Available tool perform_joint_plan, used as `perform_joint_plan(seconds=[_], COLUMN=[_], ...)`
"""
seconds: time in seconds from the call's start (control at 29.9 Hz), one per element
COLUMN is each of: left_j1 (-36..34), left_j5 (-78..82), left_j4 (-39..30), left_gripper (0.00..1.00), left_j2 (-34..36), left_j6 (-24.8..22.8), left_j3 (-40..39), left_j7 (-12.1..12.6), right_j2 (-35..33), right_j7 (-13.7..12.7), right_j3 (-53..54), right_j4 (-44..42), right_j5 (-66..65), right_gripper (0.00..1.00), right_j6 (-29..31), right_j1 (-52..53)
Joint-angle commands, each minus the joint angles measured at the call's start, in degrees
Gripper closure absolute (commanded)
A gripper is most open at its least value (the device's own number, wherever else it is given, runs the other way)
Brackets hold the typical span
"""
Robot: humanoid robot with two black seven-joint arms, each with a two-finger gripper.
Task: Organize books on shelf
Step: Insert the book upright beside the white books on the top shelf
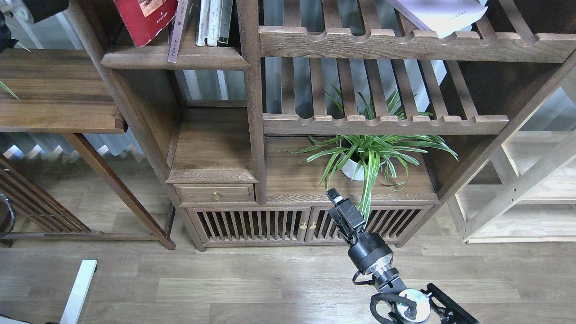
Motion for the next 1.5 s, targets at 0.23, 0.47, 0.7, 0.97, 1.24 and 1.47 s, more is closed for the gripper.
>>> perform_joint_plan(seconds=[0.23, 0.47, 0.7, 0.97, 1.24, 1.47], left_j1=[-4.73, -4.82, -3.68, -2.18, -2.00, -2.00], left_j5=[0.00, 0.00, 0.00, 0.00, -0.09, -0.17], left_j4=[7.20, 8.61, 9.23, 8.79, 7.73, 3.87], left_gripper=[0.97, 0.97, 0.95, 0.72, 0.64, 0.54], left_j2=[-5.64, -7.49, -7.93, -7.93, -8.02, -6.27], left_j6=[0.00, 0.00, 0.00, 0.00, 0.00, 0.00], left_j3=[2.34, 2.34, 2.60, 4.27, 4.01, 4.01], left_j7=[0.00, 0.00, 0.00, 0.00, 0.00, 0.00], right_j2=[0.00, 0.00, 0.00, 0.00, 0.00, 0.00], right_j7=[0.00, 0.00, -0.09, -0.09, 0.00, 0.00], right_j3=[0.87, 0.79, 0.79, 0.52, 0.43, 0.70], right_j4=[1.42, 1.60, 2.74, 4.14, 5.11, 5.11], right_j5=[0.00, 0.00, 0.00, 0.09, 1.59, 1.59], right_gripper=[0.01, 0.01, 0.01, 0.01, 0.01, 0.01], right_j6=[0.00, 0.00, 0.00, 0.00, 0.00, 0.00], right_j1=[-0.89, -2.04, -3.53, -6.77, -7.57, -7.22])
